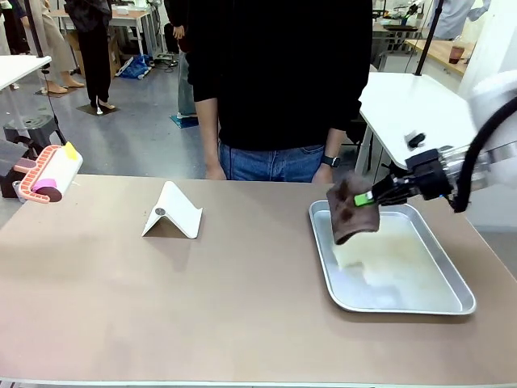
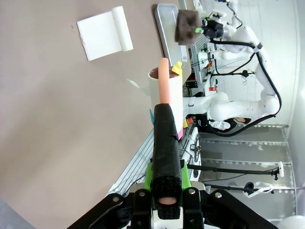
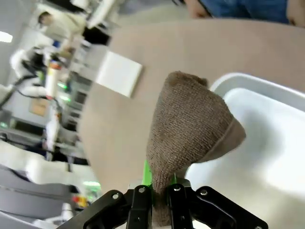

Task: Clean the surface of the table.
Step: Clean the area not pointed to by the person.

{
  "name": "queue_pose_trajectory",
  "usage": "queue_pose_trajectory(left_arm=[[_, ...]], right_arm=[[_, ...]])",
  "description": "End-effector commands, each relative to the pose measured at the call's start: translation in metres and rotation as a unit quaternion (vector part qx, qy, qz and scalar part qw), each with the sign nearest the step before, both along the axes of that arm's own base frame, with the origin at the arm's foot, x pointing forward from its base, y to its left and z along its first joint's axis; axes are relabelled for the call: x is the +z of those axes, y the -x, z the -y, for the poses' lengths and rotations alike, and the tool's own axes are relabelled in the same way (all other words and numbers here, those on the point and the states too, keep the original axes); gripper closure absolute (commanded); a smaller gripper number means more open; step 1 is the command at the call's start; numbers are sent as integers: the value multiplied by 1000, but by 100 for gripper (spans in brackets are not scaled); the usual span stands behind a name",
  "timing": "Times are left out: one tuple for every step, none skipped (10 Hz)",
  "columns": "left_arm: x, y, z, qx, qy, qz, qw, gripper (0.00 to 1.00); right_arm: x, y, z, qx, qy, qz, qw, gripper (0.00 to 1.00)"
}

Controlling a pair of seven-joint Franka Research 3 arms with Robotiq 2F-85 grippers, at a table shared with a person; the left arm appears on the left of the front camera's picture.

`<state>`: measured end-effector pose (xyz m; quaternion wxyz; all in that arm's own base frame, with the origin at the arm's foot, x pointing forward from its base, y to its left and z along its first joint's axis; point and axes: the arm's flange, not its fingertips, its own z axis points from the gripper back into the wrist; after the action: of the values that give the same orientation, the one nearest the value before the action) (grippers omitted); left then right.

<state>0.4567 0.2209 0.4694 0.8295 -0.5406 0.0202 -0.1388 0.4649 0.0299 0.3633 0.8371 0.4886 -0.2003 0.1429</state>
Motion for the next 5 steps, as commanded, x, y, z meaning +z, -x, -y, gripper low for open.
queue_pose_trajectory(left_arm=[[4,3,0,-4,6,1,1000,77],[4,3,0,-4,6,1,1000,77],[4,3,0,-4,6,1,1000,77],[4,3,0,-4,6,1,1000,77],[4,3,0,-4,6,1,1000,77]], right_arm=[[-10,15,22,-9,-96,10,995,88],[-5,23,34,0,-144,8,990,88],[1,31,45,16,-188,9,982,88],[7,41,58,25,-223,7,974,88],[12,50,71,33,-231,6,972,88]])
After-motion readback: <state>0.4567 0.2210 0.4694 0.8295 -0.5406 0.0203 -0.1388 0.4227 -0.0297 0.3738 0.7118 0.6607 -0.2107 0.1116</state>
